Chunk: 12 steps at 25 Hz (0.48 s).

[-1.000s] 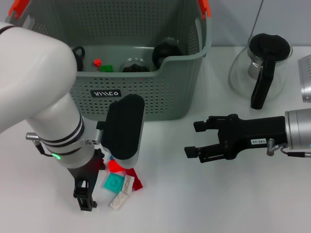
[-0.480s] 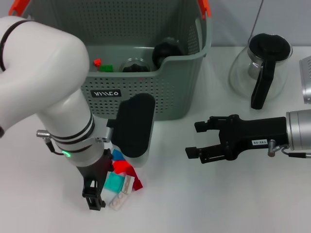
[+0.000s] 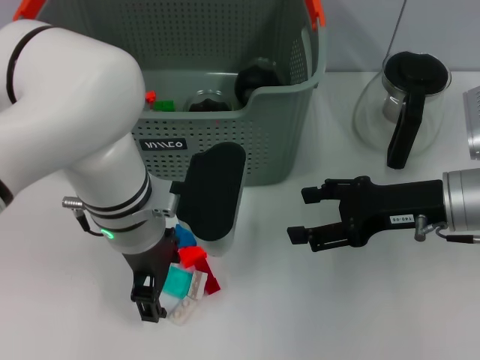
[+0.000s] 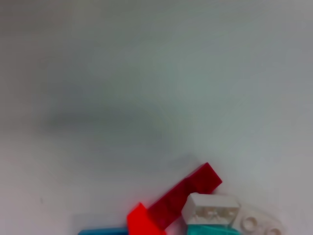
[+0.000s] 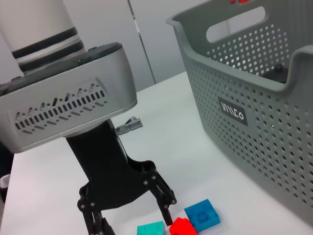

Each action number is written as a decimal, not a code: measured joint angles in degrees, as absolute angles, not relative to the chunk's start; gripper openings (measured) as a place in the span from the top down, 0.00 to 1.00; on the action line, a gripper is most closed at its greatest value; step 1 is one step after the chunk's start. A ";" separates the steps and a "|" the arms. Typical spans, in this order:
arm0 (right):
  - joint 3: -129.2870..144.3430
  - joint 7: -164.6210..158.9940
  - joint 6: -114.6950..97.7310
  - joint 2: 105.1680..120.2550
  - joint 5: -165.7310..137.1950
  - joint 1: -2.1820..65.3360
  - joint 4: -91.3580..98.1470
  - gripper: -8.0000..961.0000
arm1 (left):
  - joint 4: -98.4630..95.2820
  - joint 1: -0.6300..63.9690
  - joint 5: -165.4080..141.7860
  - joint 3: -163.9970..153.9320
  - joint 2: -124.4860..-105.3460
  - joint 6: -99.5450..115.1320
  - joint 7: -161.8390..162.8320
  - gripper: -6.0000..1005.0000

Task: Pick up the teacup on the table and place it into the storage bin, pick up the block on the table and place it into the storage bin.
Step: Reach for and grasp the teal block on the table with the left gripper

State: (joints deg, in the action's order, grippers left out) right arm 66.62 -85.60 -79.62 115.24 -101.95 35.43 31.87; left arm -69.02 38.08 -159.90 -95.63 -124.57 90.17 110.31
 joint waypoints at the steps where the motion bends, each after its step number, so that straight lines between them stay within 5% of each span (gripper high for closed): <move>1: 66.62 -85.60 -79.62 115.24 -101.95 35.45 31.87 0.04 | -69.01 38.10 -159.90 -95.56 -124.53 90.16 110.29 0.18; 12: 66.62 -85.72 -79.63 115.22 -101.93 35.58 31.91 0.04 | -65.69 39.32 -160.28 -95.52 -124.45 88.51 110.25 0.28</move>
